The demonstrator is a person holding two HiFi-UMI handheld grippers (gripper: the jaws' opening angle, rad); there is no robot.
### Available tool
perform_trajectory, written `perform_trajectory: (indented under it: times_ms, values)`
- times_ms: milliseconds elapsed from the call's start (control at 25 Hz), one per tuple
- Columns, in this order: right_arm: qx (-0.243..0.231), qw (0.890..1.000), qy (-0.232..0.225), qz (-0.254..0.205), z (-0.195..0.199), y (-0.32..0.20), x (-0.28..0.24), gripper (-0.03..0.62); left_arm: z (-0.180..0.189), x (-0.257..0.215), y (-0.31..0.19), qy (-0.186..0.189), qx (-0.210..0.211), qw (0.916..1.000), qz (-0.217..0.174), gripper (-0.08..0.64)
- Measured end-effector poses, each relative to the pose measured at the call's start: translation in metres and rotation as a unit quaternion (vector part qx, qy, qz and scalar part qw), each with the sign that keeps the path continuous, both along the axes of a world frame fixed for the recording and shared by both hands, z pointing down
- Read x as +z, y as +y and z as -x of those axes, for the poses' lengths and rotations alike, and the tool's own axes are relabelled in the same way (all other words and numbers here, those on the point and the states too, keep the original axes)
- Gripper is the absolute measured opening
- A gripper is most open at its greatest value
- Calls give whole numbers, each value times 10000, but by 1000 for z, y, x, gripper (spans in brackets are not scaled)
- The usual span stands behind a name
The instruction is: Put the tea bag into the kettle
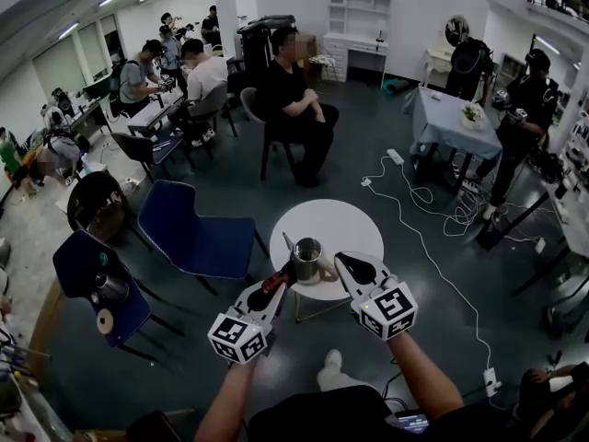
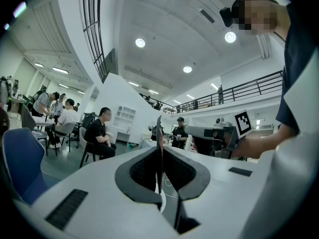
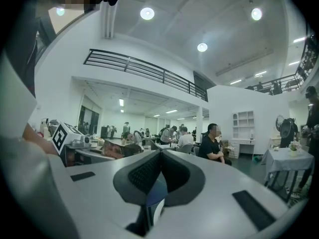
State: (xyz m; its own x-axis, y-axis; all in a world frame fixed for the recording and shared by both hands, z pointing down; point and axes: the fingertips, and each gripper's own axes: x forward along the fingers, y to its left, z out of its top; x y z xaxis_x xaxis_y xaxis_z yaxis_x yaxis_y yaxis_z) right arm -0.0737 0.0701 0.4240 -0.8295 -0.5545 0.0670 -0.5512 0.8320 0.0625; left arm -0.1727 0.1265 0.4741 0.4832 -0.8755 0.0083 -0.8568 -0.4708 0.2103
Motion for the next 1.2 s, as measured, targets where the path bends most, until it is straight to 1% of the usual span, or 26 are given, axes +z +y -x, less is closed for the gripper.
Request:
perform_trajectory:
  times_ms: [240,400,720,960,1200]
  values:
    - [11,10000,-11,30,-4,-36,6,18,-3,12,-41,-128,-2,9998,152,38]
    - [-1,9998,-162,147,-4,-61,8,18,-3,22,-65,-310,-28,9991,305,38]
    - [-8,9995,-168,264,-10,-112,13,18,-8,37,-114,-511,-44,9969,594,38]
    - [-64,9992,-142,365,-15,-147,19,18,-16,56,-154,-687,-20,9939,867,38]
    - [-154,9988,-98,444,-25,-183,26,18,-19,78,-200,-1026,-146,9887,1083,38]
